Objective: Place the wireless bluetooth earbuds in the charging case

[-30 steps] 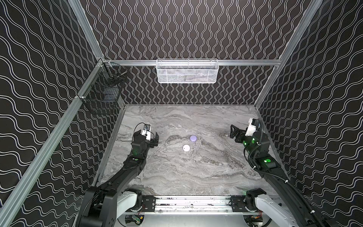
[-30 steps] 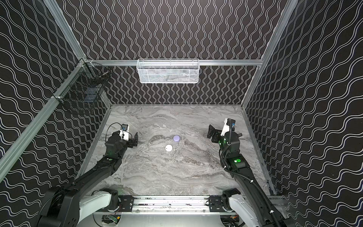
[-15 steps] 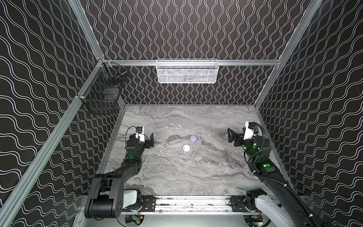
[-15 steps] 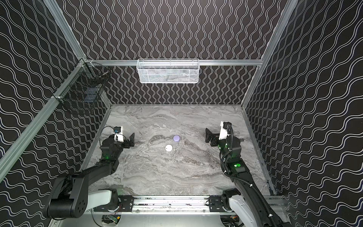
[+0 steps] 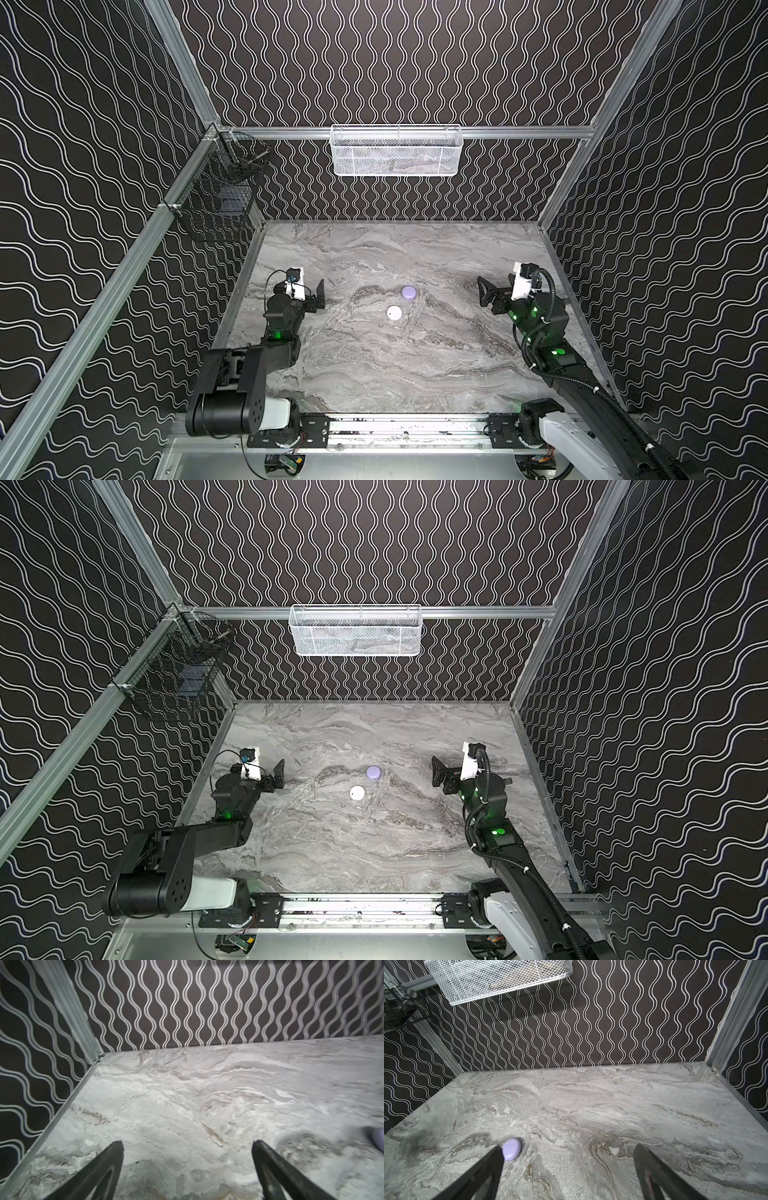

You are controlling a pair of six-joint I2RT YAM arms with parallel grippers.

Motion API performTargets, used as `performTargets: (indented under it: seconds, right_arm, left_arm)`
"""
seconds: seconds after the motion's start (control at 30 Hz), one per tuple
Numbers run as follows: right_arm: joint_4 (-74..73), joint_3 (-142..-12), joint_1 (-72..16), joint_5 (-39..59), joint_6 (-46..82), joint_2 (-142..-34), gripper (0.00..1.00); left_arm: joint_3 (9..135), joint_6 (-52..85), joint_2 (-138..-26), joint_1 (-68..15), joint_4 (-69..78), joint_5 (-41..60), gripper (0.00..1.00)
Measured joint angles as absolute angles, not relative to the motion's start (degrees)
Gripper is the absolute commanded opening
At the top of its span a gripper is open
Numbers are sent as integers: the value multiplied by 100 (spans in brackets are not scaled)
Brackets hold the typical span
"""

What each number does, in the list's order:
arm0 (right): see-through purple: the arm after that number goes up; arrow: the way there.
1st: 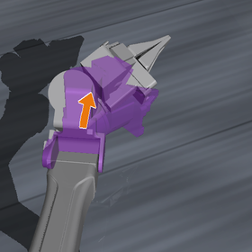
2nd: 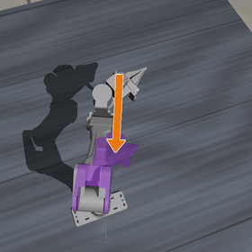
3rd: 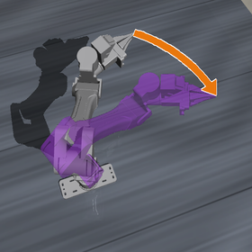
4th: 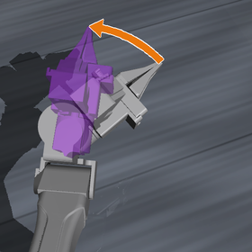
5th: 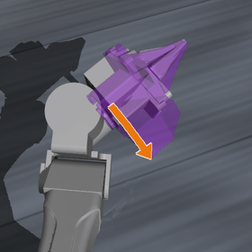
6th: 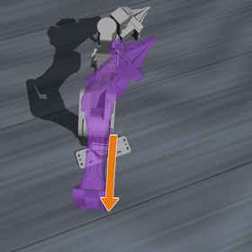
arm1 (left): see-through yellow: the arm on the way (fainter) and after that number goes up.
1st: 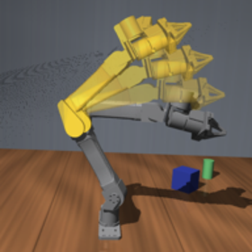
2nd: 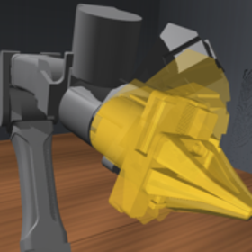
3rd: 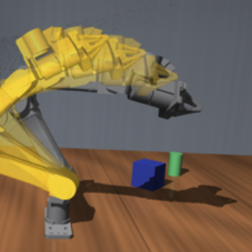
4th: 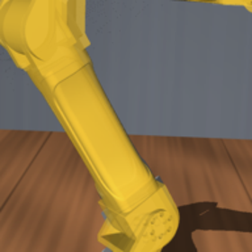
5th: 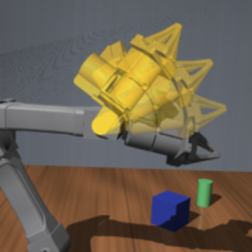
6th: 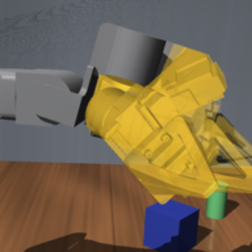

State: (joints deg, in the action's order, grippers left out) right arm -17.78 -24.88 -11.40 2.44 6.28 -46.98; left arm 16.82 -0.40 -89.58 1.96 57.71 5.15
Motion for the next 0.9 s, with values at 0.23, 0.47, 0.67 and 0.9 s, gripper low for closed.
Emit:
performTargets:
  seconds: [0.23,0.47,0.67,0.9]
  right_arm:
    - [-2152,-2231,-1114,115,572,-4849,99]
    - [-2932,-1778,-1048,-401,333,-5343,99]
    - [-3420,-1688,-764,-519,191,-5881,98]
    - [-3964,-1688,-128,-526,174,-6449,97]
  left_arm:
    - [1907,-165,-9476,217,5955,676,99]
    - [1922,-187,-9509,200,6036,764,99]
    - [1922,-187,-9509,202,6038,768,99]
    - [1922,-187,-9509,196,6042,768,99]
